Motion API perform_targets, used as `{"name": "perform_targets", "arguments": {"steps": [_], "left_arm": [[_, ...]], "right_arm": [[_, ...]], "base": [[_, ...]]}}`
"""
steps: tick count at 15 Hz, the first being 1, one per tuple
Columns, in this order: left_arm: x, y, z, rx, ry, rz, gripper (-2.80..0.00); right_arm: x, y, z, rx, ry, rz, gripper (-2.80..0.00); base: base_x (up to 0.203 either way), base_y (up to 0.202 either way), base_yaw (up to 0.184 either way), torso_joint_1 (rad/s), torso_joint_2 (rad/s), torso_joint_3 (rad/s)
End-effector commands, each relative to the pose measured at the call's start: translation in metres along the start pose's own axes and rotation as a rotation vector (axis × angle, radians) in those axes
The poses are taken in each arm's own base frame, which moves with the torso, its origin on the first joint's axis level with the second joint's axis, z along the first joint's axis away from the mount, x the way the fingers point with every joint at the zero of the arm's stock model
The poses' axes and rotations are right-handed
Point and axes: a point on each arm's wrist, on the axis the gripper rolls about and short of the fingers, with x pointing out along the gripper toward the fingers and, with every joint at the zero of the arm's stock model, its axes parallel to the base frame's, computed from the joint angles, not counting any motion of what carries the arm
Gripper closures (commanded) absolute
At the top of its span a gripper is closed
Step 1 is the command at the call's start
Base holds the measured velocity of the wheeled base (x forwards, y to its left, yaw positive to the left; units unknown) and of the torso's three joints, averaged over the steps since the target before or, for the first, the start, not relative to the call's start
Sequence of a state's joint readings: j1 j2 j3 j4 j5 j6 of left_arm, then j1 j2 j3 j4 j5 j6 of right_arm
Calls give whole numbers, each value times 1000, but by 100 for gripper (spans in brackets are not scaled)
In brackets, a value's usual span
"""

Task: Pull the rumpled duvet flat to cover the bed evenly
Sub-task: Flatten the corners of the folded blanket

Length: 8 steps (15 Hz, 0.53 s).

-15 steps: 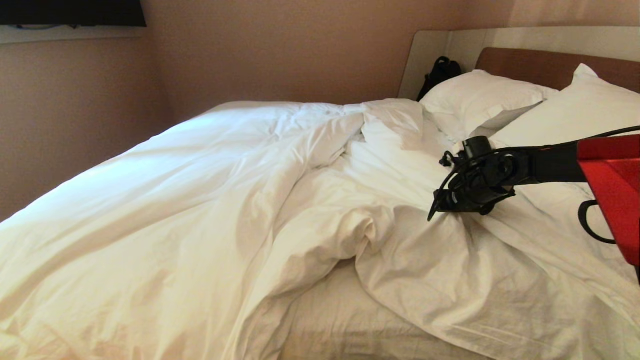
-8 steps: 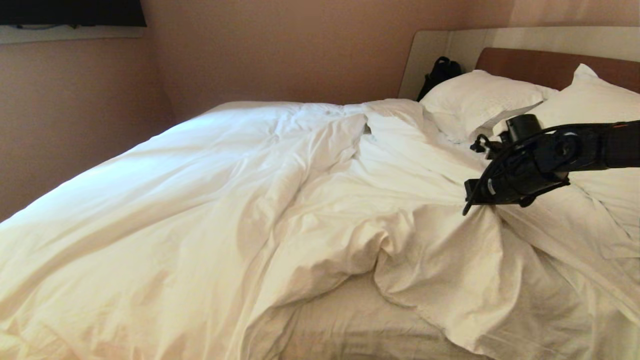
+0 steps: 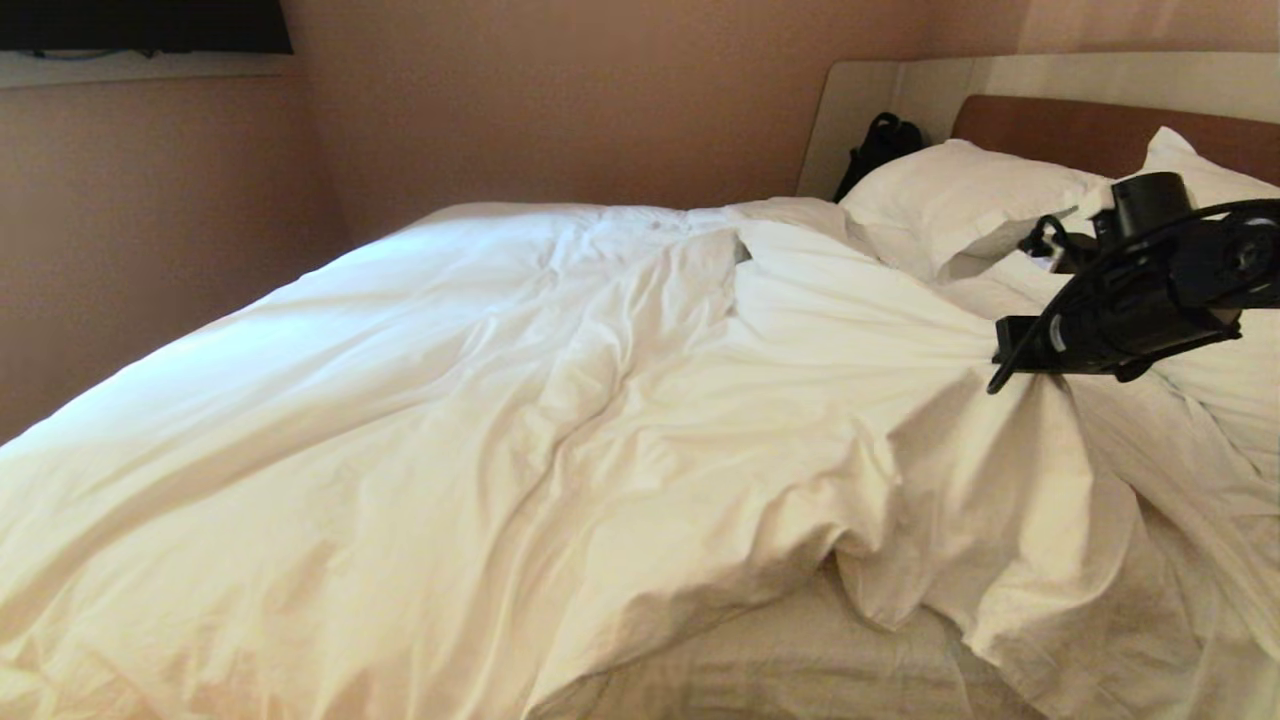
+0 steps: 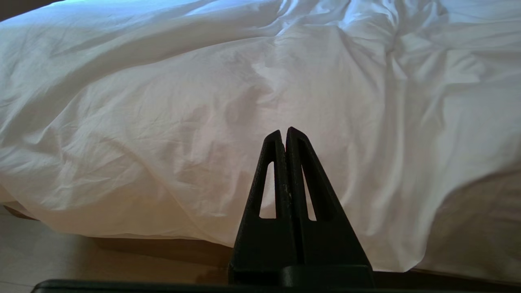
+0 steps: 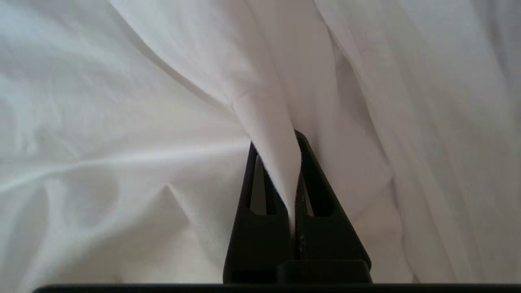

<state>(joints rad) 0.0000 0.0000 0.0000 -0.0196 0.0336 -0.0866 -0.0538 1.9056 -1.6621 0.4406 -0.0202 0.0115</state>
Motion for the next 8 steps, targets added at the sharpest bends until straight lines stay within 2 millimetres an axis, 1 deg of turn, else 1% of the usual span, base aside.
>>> {"name": "perform_targets", "arguments": {"steps": [1, 3, 6, 8], "left_arm": [[0, 0, 0, -1, 0, 0, 0], [0, 0, 0, -1, 0, 0, 0], [0, 0, 0, -1, 0, 0, 0], [0, 0, 0, -1, 1, 0, 0]], "right_arm": [[-20, -4, 4, 8, -39, -8, 0], [-31, -7, 2, 11, -34, -13, 0], [-42, -12, 2, 22, -41, -24, 0], [-58, -16, 4, 29, -75, -34, 0]], "base": [[0, 0, 0, 0, 0, 0], [0, 0, 0, 0, 0, 0], [0, 0, 0, 0, 0, 0], [0, 0, 0, 0, 0, 0]]}}
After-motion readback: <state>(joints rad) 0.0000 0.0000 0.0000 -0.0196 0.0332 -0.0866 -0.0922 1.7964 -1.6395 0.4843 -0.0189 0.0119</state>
